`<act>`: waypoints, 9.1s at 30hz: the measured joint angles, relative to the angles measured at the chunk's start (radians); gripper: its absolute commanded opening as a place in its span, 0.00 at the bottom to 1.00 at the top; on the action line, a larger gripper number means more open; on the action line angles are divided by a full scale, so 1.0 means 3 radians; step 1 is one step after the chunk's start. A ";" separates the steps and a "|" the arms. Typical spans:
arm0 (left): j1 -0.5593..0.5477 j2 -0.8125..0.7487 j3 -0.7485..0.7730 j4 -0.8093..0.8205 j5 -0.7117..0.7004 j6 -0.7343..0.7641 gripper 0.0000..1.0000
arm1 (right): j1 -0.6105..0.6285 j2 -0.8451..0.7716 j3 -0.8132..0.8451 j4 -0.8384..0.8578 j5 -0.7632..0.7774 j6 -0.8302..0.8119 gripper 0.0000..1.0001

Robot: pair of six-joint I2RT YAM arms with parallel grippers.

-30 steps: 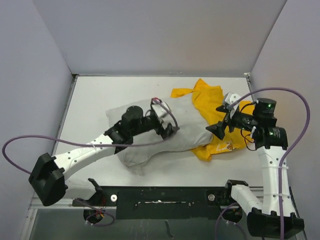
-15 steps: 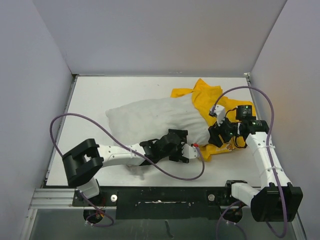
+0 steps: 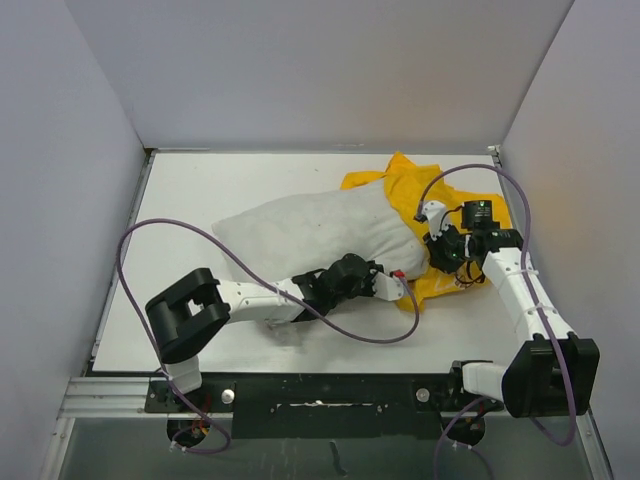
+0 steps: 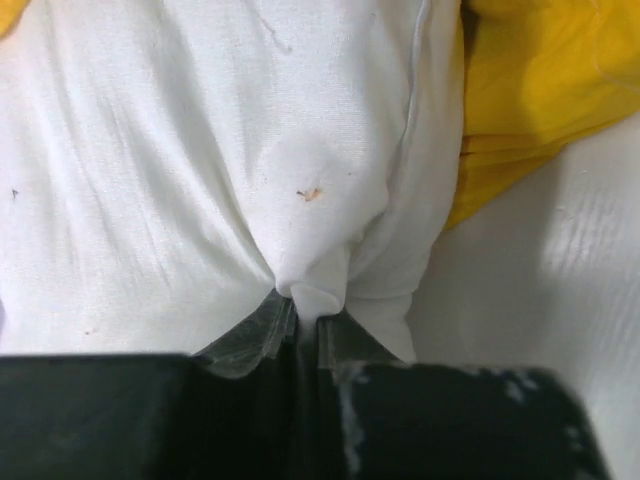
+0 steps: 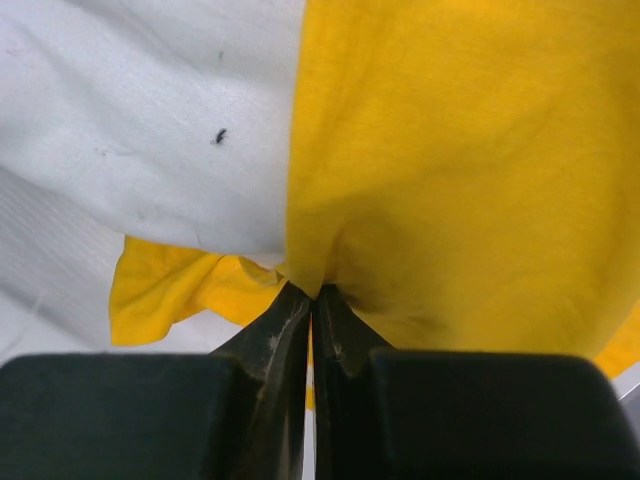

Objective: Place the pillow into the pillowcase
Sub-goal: Stuff the pillow into the pillowcase.

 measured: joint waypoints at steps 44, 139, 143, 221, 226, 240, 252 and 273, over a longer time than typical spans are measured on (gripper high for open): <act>0.0839 -0.0600 -0.0432 0.0505 0.2448 -0.2659 0.93 | -0.0552 -0.0206 0.1260 -0.0896 -0.1834 -0.0637 0.80; 0.0487 -0.1442 -0.1044 0.0730 0.2558 -0.1544 0.00 | 0.0332 0.0820 0.2071 -0.0717 -0.0743 0.0206 0.00; 0.0520 -0.1448 -0.1008 0.0659 0.2586 -0.1357 0.00 | 0.0661 0.1255 0.2766 -0.0889 -0.1146 0.0240 0.00; 0.2003 0.1918 0.2444 0.0275 0.4387 -0.3981 0.00 | 0.0136 0.1047 0.1784 -0.0070 -0.1303 -0.0038 0.00; 0.2295 0.1352 0.1734 0.0529 0.4124 -0.4186 0.00 | 0.0346 0.1780 0.2926 -0.0041 -0.1064 0.0164 0.00; 0.2617 0.0178 0.0352 0.0505 0.3221 -0.3950 0.00 | 0.0882 0.1481 0.2263 -0.0142 -0.1651 -0.0220 0.98; 0.2589 0.0036 -0.0011 0.0786 0.3187 -0.4299 0.00 | 0.1317 0.0673 0.1342 -0.0720 -0.2382 -0.2686 1.00; 0.2590 -0.0291 -0.0238 0.0792 0.3427 -0.4302 0.00 | 0.0749 0.0431 0.0399 0.0675 -0.0912 -0.1989 0.00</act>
